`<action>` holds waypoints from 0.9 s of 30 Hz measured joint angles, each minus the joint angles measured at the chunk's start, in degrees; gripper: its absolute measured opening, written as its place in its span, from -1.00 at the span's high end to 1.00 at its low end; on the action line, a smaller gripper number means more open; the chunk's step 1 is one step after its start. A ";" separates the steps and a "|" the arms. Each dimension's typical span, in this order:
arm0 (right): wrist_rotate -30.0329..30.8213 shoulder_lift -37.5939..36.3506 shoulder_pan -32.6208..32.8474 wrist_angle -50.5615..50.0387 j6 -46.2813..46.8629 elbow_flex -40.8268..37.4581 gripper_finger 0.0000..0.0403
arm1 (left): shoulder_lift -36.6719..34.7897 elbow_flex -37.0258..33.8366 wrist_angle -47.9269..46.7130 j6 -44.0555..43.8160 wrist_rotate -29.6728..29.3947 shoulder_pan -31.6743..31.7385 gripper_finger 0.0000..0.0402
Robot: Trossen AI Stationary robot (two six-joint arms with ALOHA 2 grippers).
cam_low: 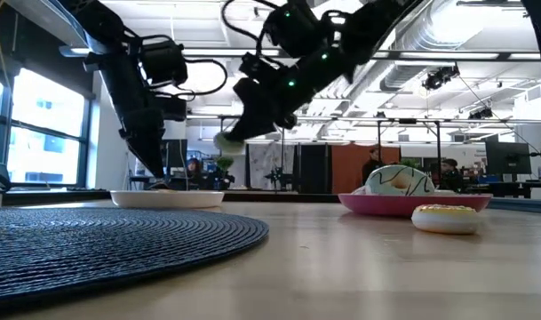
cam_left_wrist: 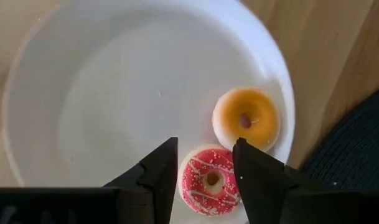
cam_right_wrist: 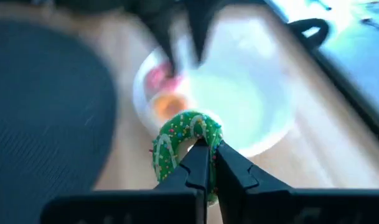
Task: Pick & Place donuts
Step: Put the top small green donut on the white plate
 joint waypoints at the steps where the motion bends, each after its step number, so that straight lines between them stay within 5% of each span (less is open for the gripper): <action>1: -0.39 0.58 -0.98 2.20 1.32 0.21 0.95 | -0.61 0.36 -0.34 -0.09 -0.19 0.02 0.27; 11: -6.56 11.74 -5.20 9.93 5.73 5.85 0.97 | -13.86 3.43 -5.72 0.00 -10.09 0.02 0.27; 27: -7.16 24.20 -5.07 3.62 0.38 19.54 0.85 | -22.30 3.43 -8.91 -1.55 -9.82 0.00 0.27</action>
